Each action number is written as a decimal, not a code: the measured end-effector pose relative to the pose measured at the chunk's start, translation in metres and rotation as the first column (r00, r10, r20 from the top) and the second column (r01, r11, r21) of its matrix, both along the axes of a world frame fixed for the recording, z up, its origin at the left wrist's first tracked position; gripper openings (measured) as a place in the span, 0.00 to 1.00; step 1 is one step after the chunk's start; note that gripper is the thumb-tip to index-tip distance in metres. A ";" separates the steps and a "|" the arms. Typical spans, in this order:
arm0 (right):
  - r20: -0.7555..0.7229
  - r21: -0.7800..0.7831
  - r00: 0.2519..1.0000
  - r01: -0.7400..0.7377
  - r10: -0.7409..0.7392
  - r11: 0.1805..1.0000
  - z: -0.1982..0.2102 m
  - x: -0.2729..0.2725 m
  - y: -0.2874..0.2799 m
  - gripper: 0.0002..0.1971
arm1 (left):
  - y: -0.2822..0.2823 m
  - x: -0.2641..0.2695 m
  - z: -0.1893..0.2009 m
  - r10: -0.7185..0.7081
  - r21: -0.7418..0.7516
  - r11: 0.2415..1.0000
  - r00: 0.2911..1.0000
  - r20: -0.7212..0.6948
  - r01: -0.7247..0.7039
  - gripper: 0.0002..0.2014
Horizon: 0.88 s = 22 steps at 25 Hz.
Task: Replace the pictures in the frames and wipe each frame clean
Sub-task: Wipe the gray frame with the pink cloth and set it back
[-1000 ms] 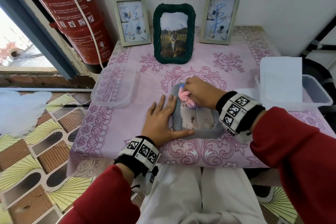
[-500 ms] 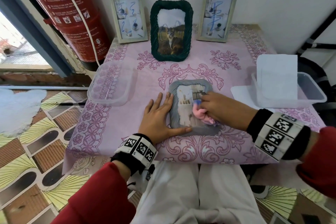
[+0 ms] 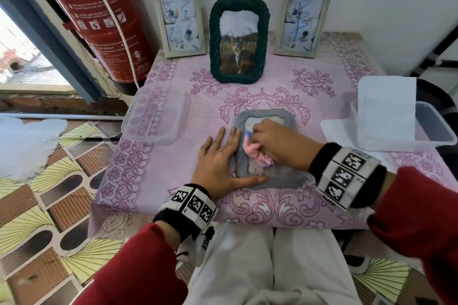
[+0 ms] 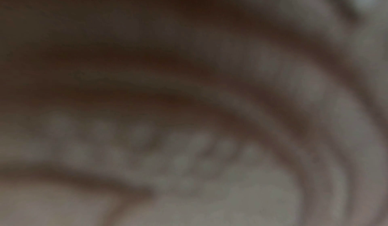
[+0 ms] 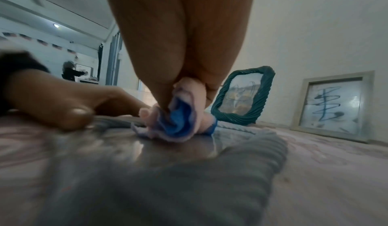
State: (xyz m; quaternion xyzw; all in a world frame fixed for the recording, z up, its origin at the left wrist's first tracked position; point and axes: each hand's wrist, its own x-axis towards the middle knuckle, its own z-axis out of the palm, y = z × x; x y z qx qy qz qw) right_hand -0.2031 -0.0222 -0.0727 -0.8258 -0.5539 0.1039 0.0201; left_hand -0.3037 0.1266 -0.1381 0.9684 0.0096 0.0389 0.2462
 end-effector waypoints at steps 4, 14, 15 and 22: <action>0.064 0.024 0.993 -0.104 0.102 0.994 0.001 -0.016 -0.048 0.03 | 0.000 0.000 0.001 0.001 0.004 1.000 1.000 -0.018 -0.001 0.60; 0.235 -0.171 0.959 0.203 -0.160 0.964 0.014 0.028 -0.009 0.06 | 0.002 0.000 0.001 -0.011 0.012 1.000 1.000 -0.012 0.011 0.60; 0.193 -0.161 0.965 0.210 -0.178 0.964 0.014 0.025 -0.003 0.04 | 0.002 0.000 0.001 -0.011 0.017 1.000 1.000 -0.008 0.012 0.59; 0.036 -0.036 0.999 0.028 -0.027 0.999 -0.003 -0.018 -0.041 0.05 | 0.001 -0.001 0.002 -0.012 0.037 0.999 1.000 -0.016 0.013 0.59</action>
